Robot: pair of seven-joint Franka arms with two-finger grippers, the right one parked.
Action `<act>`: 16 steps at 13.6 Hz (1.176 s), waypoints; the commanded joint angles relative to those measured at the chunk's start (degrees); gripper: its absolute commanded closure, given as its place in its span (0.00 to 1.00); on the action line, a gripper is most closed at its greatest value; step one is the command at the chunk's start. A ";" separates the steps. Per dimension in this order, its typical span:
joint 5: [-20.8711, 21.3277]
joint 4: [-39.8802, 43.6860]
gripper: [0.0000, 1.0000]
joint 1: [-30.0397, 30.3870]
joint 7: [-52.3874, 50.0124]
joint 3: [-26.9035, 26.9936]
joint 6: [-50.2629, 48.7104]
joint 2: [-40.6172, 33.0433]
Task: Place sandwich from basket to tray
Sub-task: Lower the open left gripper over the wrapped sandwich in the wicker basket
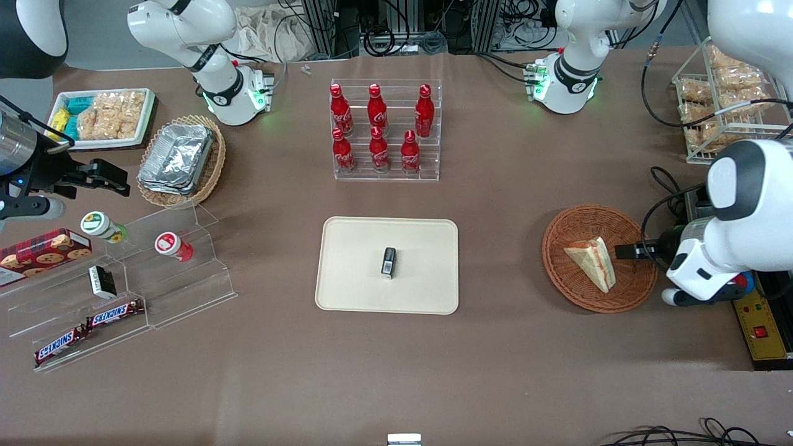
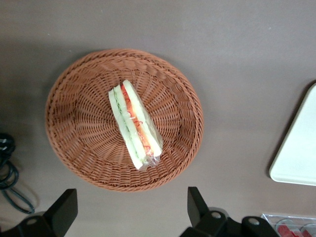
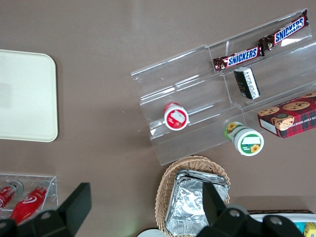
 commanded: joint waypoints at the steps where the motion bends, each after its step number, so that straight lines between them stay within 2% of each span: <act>1: 1.00 -7.78 0.01 -0.80 -3.91 -0.06 8.37 -0.87; 7: 1.00 -20.09 0.02 -0.80 -15.09 0.03 29.02 -0.43; 10: 1.00 -24.32 0.02 -0.71 -15.36 0.12 33.09 -0.35; 13: 1.09 -27.75 0.07 -0.18 -15.36 0.21 36.87 -0.35; 14: 1.09 -28.11 0.12 -0.18 -15.36 0.21 37.40 -0.26; 15: 1.00 -28.20 0.22 -0.18 -15.36 0.21 37.50 -0.26; 16: 1.00 -28.11 0.37 -0.18 -15.36 0.29 37.41 -0.26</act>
